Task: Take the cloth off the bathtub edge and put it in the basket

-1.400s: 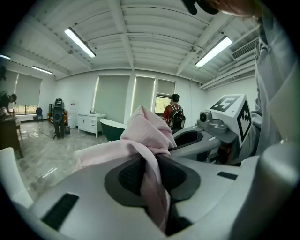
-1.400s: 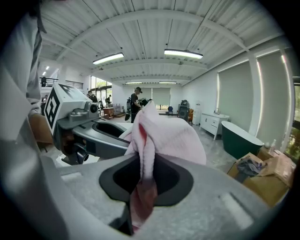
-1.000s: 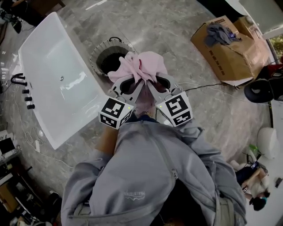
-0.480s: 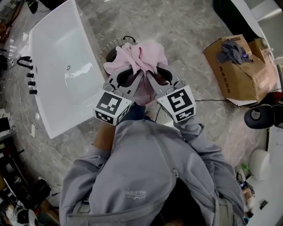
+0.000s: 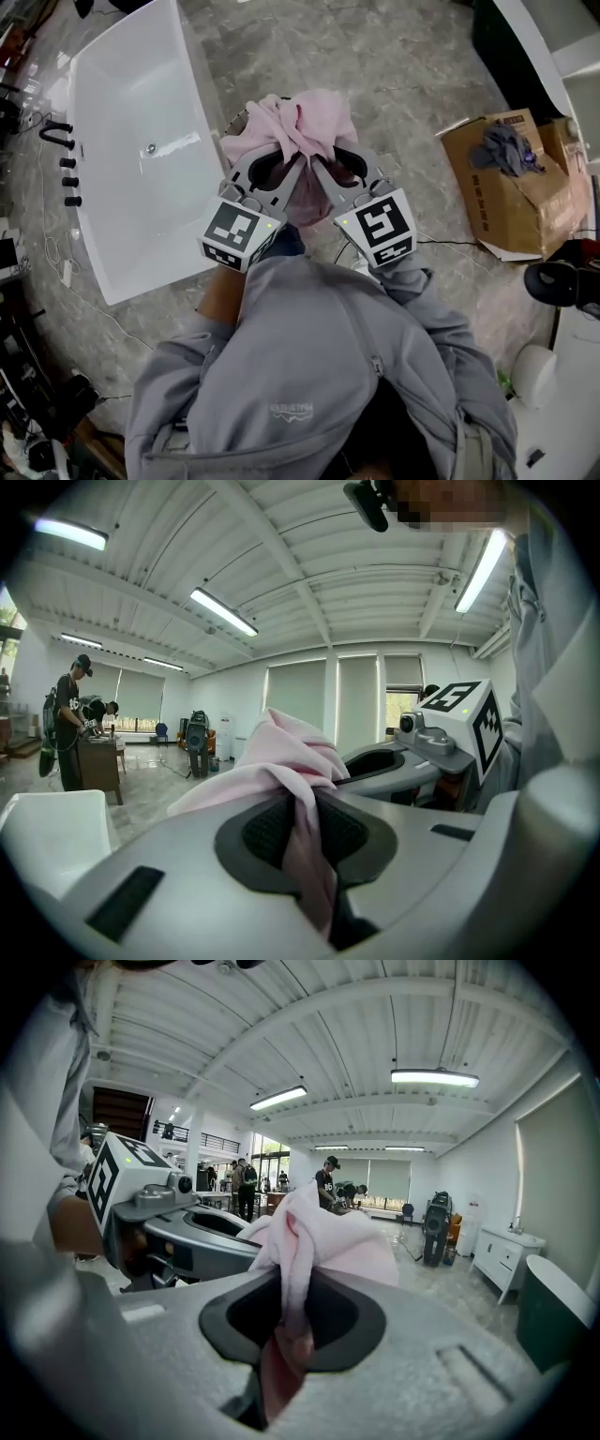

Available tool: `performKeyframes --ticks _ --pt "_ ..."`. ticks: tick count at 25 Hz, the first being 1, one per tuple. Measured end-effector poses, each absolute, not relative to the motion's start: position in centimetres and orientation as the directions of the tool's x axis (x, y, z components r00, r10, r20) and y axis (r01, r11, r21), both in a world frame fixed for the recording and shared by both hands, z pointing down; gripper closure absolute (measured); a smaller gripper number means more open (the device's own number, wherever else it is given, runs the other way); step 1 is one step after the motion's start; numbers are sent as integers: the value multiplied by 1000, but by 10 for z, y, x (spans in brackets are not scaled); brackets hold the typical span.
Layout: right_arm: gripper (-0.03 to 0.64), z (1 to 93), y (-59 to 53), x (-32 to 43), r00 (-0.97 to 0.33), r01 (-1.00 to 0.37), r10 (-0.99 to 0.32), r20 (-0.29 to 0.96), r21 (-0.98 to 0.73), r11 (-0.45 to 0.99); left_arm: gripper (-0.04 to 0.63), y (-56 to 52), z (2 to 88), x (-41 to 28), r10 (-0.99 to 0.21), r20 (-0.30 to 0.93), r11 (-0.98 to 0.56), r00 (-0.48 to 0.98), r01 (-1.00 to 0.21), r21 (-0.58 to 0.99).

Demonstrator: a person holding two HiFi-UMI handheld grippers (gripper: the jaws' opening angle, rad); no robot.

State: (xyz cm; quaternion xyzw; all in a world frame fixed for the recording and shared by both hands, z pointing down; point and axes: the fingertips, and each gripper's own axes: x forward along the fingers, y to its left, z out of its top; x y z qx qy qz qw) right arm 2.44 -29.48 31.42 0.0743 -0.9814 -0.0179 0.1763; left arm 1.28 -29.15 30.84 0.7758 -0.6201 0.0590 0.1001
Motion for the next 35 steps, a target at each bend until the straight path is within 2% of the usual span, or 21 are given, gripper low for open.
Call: performKeyframes --ticks 13,25,35 --pt "560 319 -344 -59 -929 -122 -137 345 64 990 557 -340 313 -71 -954 223 -192 200 -980 59" --pt "560 319 -377 -107 -935 -33 -56 349 71 997 557 -372 313 -118 -969 228 -85 96 -995 57" --pt "560 415 -400 -115 -875 23 8 485 25 999 557 -395 412 -126 -923 377 -27 71 -992 122"
